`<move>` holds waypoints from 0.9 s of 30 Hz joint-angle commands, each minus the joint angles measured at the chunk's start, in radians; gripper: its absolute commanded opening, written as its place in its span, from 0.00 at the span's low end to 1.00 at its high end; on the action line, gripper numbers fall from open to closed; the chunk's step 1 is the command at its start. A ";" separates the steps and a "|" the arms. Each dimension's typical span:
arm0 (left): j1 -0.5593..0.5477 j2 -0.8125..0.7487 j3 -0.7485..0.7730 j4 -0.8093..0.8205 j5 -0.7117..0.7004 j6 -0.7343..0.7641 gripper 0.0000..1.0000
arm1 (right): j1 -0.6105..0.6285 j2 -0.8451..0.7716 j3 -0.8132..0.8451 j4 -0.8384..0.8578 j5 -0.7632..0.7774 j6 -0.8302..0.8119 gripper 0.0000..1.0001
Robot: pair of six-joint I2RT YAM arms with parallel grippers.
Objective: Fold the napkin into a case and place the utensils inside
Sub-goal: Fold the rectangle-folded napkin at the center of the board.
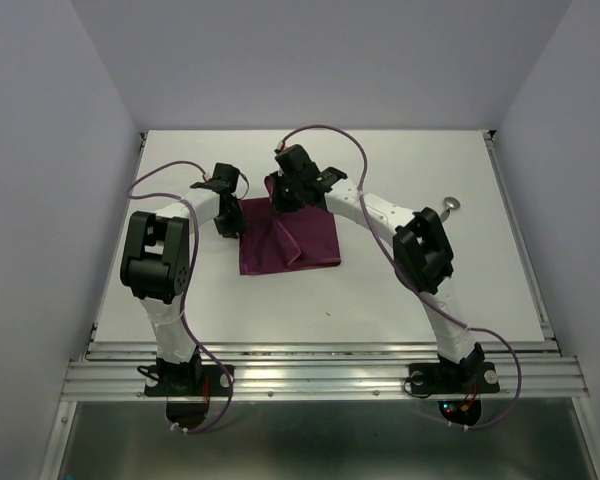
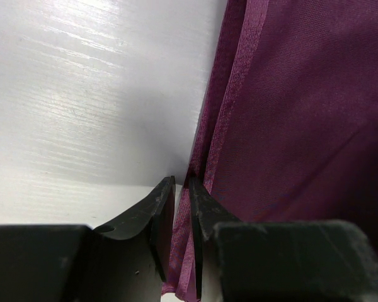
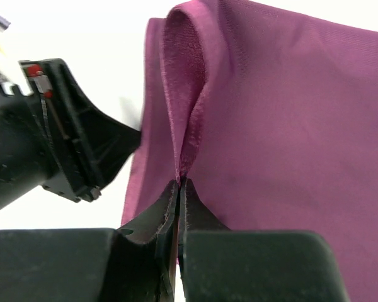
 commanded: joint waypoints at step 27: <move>0.004 -0.009 -0.036 0.015 0.022 0.009 0.27 | 0.039 0.195 0.283 0.036 -0.174 0.102 0.01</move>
